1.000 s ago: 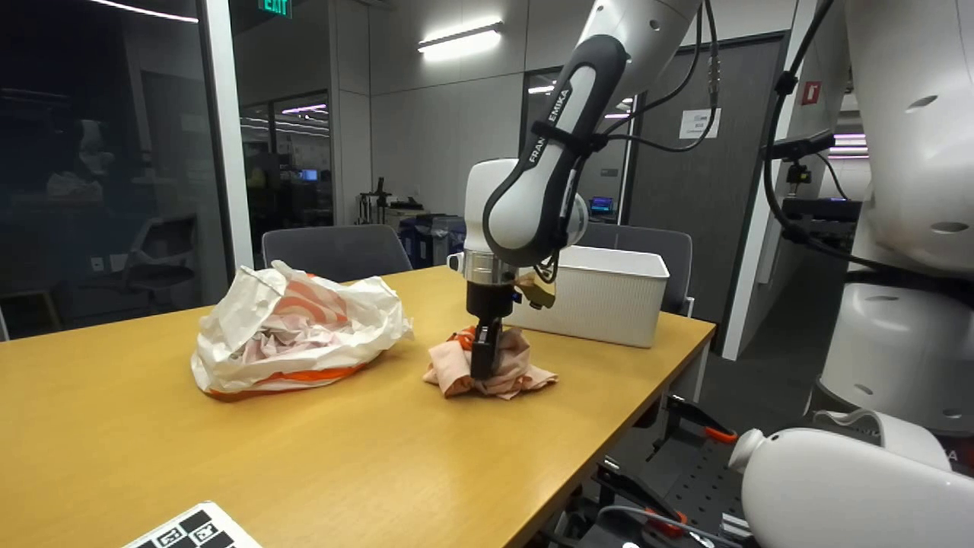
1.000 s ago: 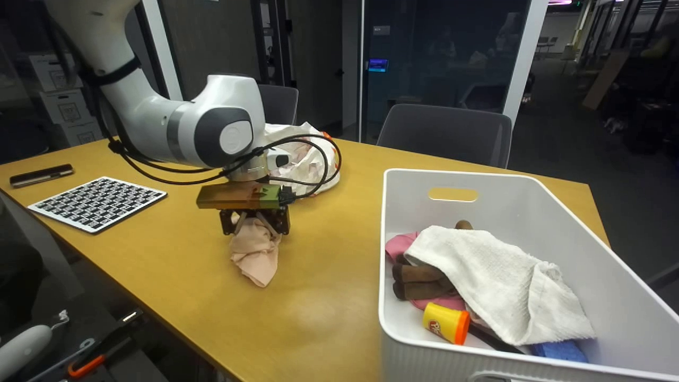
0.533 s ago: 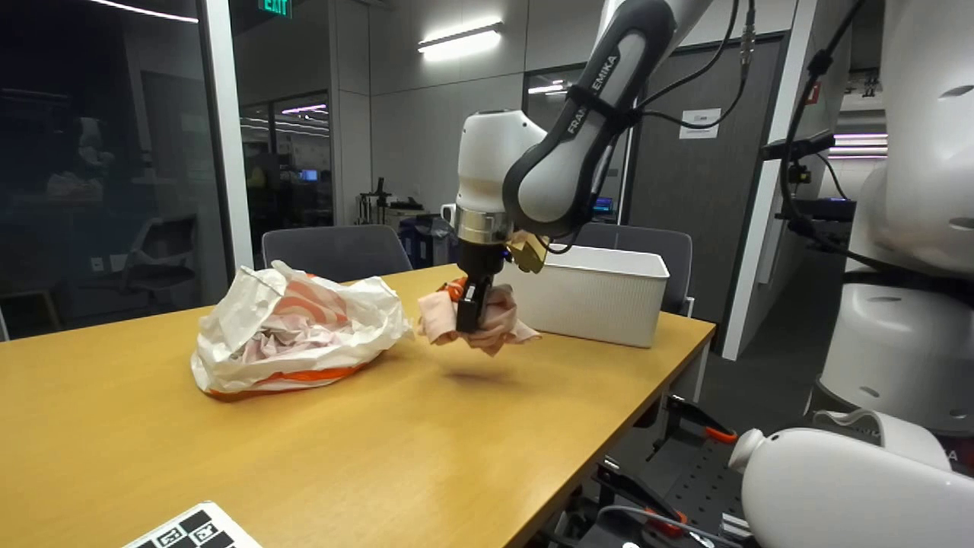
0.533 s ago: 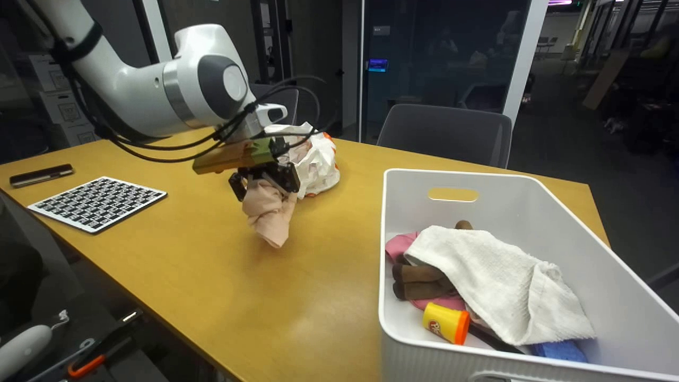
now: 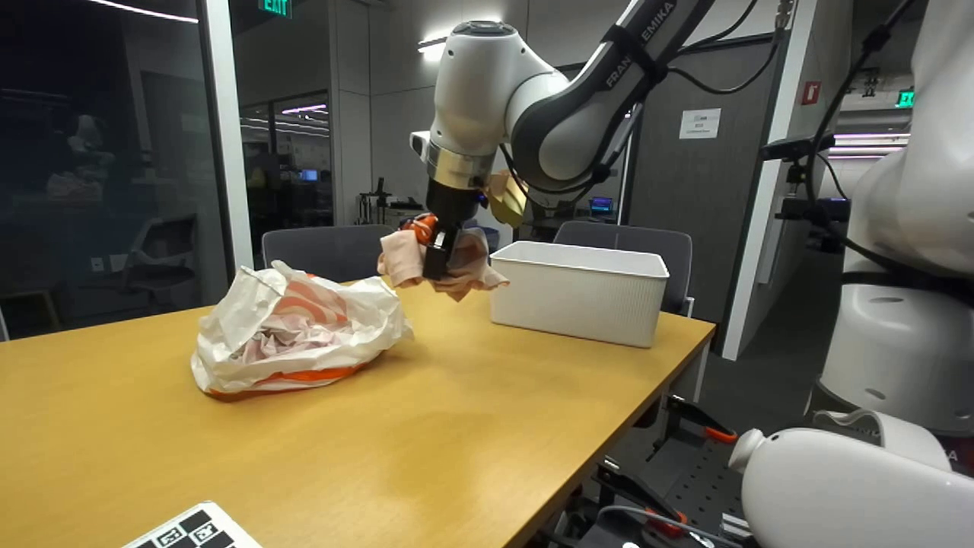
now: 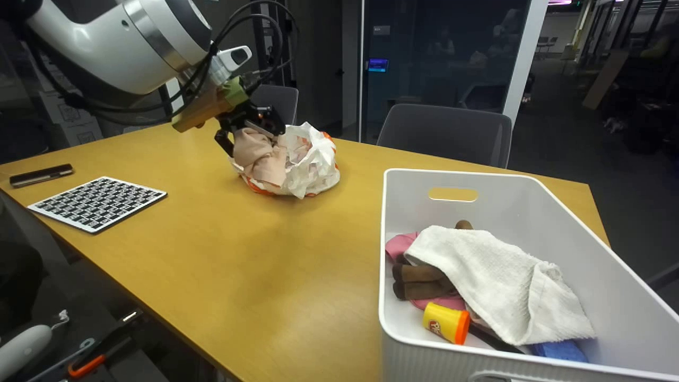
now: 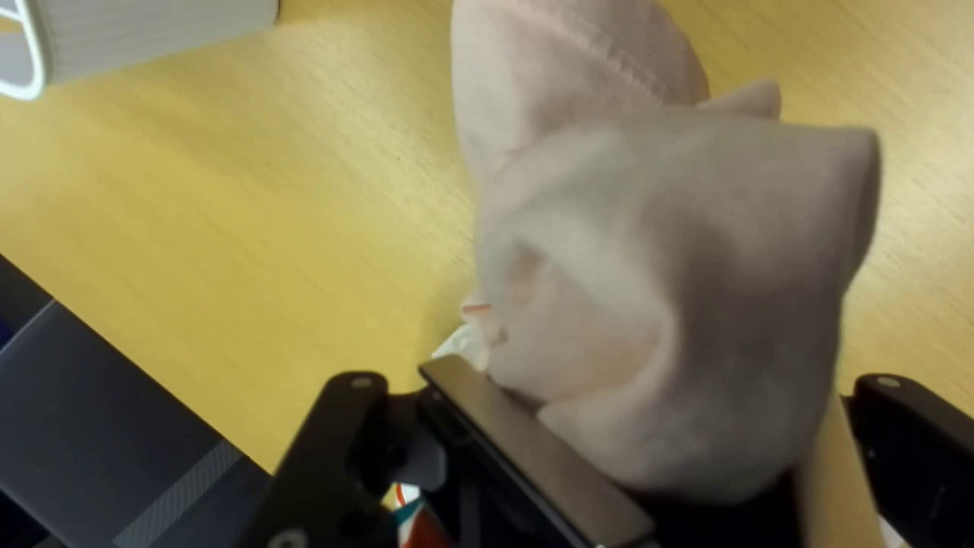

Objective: Pick up the light pink shirt and white towel from the basket and put it on the table then pick up the pink shirt and white towel from the table and put them in the plastic bag one by one

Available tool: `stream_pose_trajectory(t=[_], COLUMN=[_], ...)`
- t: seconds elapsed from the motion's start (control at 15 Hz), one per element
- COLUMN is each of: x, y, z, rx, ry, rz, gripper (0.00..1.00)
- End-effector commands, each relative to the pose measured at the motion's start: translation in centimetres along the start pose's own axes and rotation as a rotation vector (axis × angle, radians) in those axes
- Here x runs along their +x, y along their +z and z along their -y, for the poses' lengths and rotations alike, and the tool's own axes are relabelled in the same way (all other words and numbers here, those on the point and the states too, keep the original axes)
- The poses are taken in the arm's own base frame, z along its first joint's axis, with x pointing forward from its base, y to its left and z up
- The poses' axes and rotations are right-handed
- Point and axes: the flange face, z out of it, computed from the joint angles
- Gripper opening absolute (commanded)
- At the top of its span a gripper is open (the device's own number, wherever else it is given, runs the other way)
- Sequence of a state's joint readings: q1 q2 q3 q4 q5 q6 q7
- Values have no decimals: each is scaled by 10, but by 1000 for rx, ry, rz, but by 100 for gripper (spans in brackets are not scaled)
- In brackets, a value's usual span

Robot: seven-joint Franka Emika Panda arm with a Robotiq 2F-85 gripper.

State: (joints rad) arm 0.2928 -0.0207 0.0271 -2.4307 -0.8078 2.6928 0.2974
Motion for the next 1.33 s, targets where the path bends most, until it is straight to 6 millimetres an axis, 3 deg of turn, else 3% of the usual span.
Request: stream_pose_trajectory(t=[0.0, 0.2, 0.47, 0.87, 1.27], x=[46, 84, 122, 152, 186], y=[-3, 7, 37, 88, 104], z=[10, 19, 17, 10, 28], rx=[-17, -7, -2, 14, -5], ry=[-50, -80, -109, -186, -313], rz=[-50, -46, 11, 176, 295], gripper=[8, 8, 9, 9, 9])
